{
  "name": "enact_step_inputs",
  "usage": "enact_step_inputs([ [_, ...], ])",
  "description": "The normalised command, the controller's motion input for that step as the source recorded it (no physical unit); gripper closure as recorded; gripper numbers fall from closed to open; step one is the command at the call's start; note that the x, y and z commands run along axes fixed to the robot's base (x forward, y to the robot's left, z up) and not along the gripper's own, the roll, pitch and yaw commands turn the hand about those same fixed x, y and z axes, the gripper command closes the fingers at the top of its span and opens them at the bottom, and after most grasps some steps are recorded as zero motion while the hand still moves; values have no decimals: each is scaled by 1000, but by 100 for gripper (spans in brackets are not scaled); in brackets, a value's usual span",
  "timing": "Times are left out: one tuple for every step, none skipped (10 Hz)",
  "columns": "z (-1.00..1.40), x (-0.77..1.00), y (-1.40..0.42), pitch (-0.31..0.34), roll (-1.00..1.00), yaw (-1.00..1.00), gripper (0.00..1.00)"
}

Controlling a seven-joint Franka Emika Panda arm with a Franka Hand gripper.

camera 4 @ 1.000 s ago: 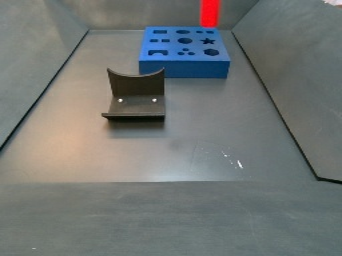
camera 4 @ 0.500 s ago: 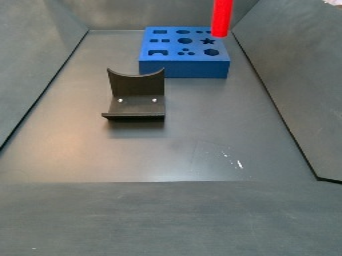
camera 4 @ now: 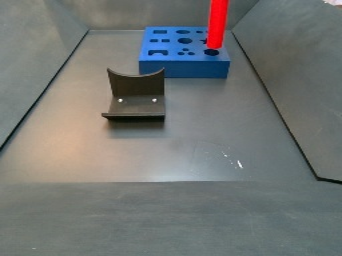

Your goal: Insert the hexagon object.

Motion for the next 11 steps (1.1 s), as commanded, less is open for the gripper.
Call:
enact_step_inputs([
  [-326, 120, 0, -50, -120, 3, 100],
  [-343, 123, 0, -74, -183, 97, 100],
  [-337, 109, 6, -101, -231, 51, 100],
  [-303, 69, 29, -90, -217, 11, 100],
  [-263, 9, 60, -27, -116, 0, 100],
  [-377, 0, 63, -49, -80, 0, 100],
  [-660, 0, 14, -147, -56, 0, 100],
  [-686, 0, 0, -161, -43, 0, 100],
  [-663, 0, 0, -189, -34, 0, 100],
  [-591, -146, -34, -269, -33, 103, 100],
  [-351, -114, -171, -254, -33, 163, 100],
])
